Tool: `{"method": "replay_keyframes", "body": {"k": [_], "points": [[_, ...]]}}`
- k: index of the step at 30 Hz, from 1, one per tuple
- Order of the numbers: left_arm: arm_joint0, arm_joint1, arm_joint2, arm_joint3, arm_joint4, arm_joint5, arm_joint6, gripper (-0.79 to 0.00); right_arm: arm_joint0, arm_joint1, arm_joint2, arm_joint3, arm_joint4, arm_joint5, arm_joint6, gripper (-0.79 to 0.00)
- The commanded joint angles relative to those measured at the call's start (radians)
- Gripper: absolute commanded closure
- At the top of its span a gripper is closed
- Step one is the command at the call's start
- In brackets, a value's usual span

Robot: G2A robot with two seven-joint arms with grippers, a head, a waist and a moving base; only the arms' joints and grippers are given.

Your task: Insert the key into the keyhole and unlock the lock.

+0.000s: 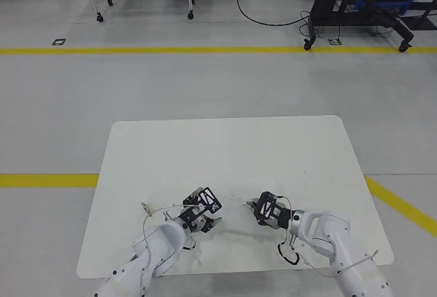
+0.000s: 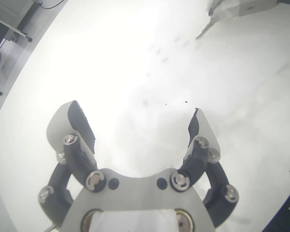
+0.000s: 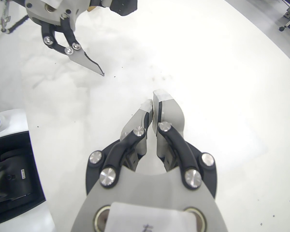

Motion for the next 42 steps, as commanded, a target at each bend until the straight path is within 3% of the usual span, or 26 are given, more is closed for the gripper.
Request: {"method": "replay_keyframes", "body": {"k": [1,9,17,26,29,34,37,42], "points": [[-0.01,-0.004,0.009,0.018,0.007,0.007,-0.001,-0.785,0.0,0.001,0.001,0.0,0.007,-0.007,-0.005,0.0],[-0.031,-0.019,0.033,0.066,0.017,0.024,0.004,-0.785,-0.009,0.009,0.049,0.028,0.145,-0.063,-0.058,0.0],[-0.011,-0.02,-0.009,-0.005,-0.035,0.05,0.039,-0.785,-0.046,0.023,0.121,0.032,0.287,-0.129,-0.106,0.0],[-0.009,-0.02,-0.01,-0.007,-0.037,0.053,0.044,-0.785,-0.07,0.03,0.149,0.008,0.288,-0.147,-0.104,0.0],[0.031,-0.016,-0.033,-0.042,-0.068,0.054,0.148,-0.785,-0.078,0.029,0.151,0.015,0.291,-0.109,-0.105,0.0],[0.076,-0.002,-0.165,-0.059,-0.32,-0.079,0.297,-0.785,-0.088,0.025,0.156,0.069,0.453,-0.093,-0.138,0.0],[0.103,0.002,-0.187,-0.075,-0.458,-0.202,0.352,-0.785,-0.079,0.024,0.145,0.107,0.576,-0.135,-0.131,0.0],[0.033,-0.001,-0.187,0.055,-0.858,-0.481,0.278,-0.785,-0.035,0.024,0.093,0.185,0.866,-0.231,-0.035,0.0]]}}
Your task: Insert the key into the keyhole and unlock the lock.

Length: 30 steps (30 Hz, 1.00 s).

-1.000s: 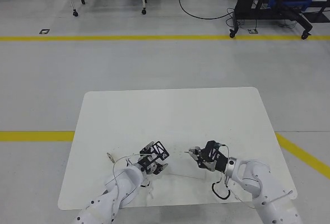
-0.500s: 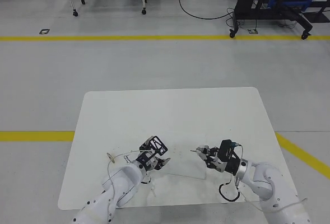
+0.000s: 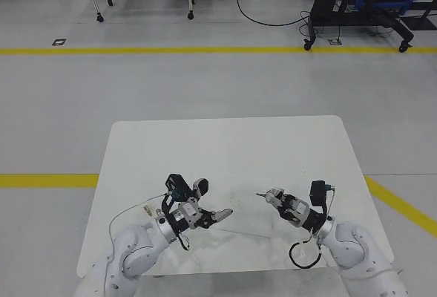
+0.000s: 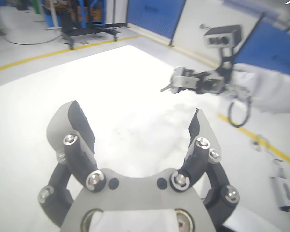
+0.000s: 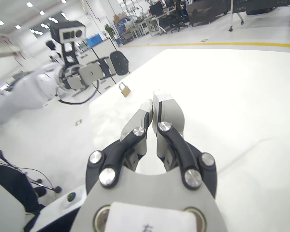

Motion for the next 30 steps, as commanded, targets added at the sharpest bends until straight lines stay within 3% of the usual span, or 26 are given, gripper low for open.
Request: {"method": "replay_keyframes", "body": {"k": [1,5,9,15,19,26,30], "points": [[-0.051,-0.002,0.01,0.077,-0.168,-0.109,-0.055,-0.785,0.025,0.002,-0.028,0.029,0.139,-0.028,0.062,0.0],[-0.111,-0.012,0.064,0.183,-0.364,-0.208,-0.129,-0.785,0.074,0.006,-0.087,0.067,0.307,-0.031,0.196,0.0],[-0.202,-0.024,0.152,0.326,-0.628,-0.306,-0.286,-0.785,0.12,0.009,-0.144,0.095,0.454,-0.028,0.315,0.0],[-0.298,-0.041,0.241,0.456,-0.886,-0.364,-0.431,-0.785,0.163,0.01,-0.176,0.126,0.505,-0.02,0.378,0.0],[-0.338,-0.048,0.263,0.507,-0.931,-0.38,-0.472,-0.576,0.178,0.009,-0.196,0.141,0.536,-0.02,0.402,0.0],[-0.357,-0.06,0.28,0.529,-0.859,-0.364,-0.435,-0.385,0.193,0.007,-0.22,0.149,0.538,-0.033,0.409,0.0],[-0.36,-0.066,0.288,0.535,-0.842,-0.364,-0.417,-0.339,0.2,0.005,-0.235,0.153,0.545,-0.033,0.41,0.0]]}}
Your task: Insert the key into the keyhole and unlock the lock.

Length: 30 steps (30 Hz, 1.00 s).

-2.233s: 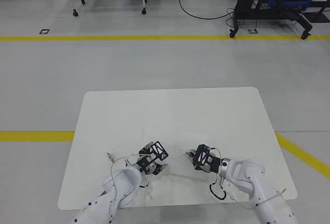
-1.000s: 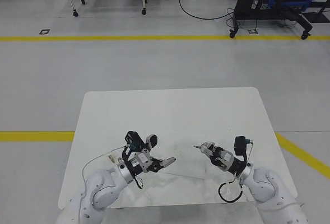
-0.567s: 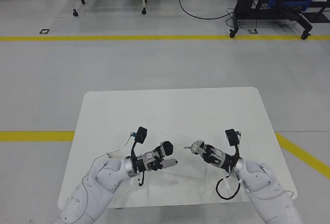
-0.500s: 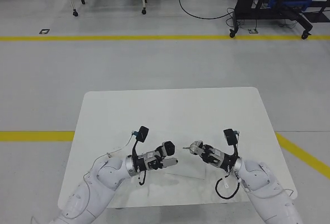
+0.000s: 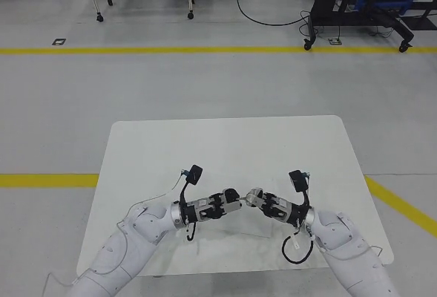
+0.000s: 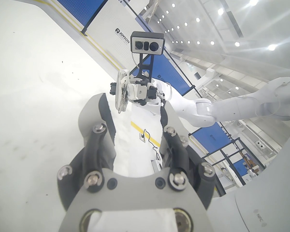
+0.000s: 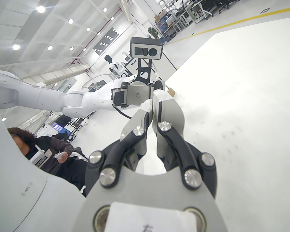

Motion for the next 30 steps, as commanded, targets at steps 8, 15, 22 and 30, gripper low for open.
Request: {"method": "replay_keyframes", "body": {"k": [8,15,22,30], "points": [[-0.002,-0.008,0.006,0.009,0.05,0.025,0.039,0.0,0.003,0.001,-0.012,-0.002,0.011,0.0,0.0,0.0],[0.003,-0.009,-0.003,-0.002,0.082,0.052,0.064,0.0,-0.004,0.009,-0.008,-0.015,0.005,0.0,0.028,0.0],[0.008,0.011,-0.038,-0.063,0.161,0.079,0.005,0.0,-0.014,0.03,0.005,-0.032,0.038,0.0,0.126,-0.292],[0.044,0.025,-0.057,-0.133,0.19,0.116,-0.01,0.0,-0.028,0.051,0.024,-0.058,0.089,0.0,0.19,-0.24]]}}
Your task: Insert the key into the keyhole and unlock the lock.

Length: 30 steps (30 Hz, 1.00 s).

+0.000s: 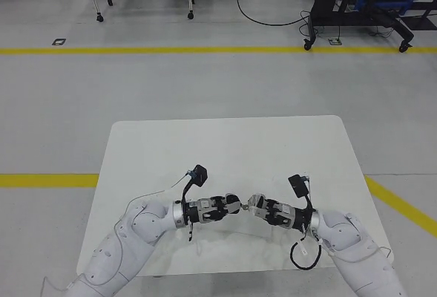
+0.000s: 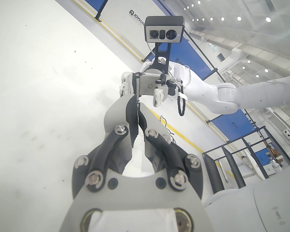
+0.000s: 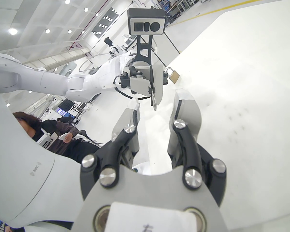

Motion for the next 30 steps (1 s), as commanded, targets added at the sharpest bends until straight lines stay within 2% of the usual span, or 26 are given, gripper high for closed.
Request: {"method": "replay_keyframes", "body": {"k": [1,10,14,18,27,28,29,30], "points": [[0.004,0.0,0.001,-0.003,-0.007,0.001,-0.002,0.0,-0.001,0.003,-0.003,-0.004,0.013,0.0,0.012,-0.231],[0.007,0.001,0.0,-0.003,-0.003,-0.009,0.012,0.0,0.01,0.008,-0.03,0.002,0.059,0.0,0.037,-0.037],[0.01,0.0,0.001,0.003,0.001,-0.028,0.029,0.0,0.019,0.008,-0.044,0.012,0.08,0.0,0.047,-0.135],[0.01,0.0,0.003,0.009,0.005,-0.039,0.037,0.0,0.028,0.009,-0.055,0.017,0.092,0.0,0.052,-0.163],[0.016,-0.002,0.006,0.016,0.007,-0.051,0.063,0.0,0.038,0.01,-0.079,0.008,0.102,0.01,0.058,-0.108],[0.017,-0.002,0.006,0.017,0.008,-0.053,0.068,0.0,0.039,0.01,-0.082,0.008,0.101,0.012,0.058,-0.086],[0.017,-0.003,0.007,0.016,0.008,-0.057,0.072,0.0,0.041,0.01,-0.084,0.009,0.1,0.013,0.057,0.0],[0.017,-0.003,0.006,0.018,0.011,-0.061,0.077,0.0,0.042,0.01,-0.086,0.009,0.1,0.013,0.055,0.0]]}}
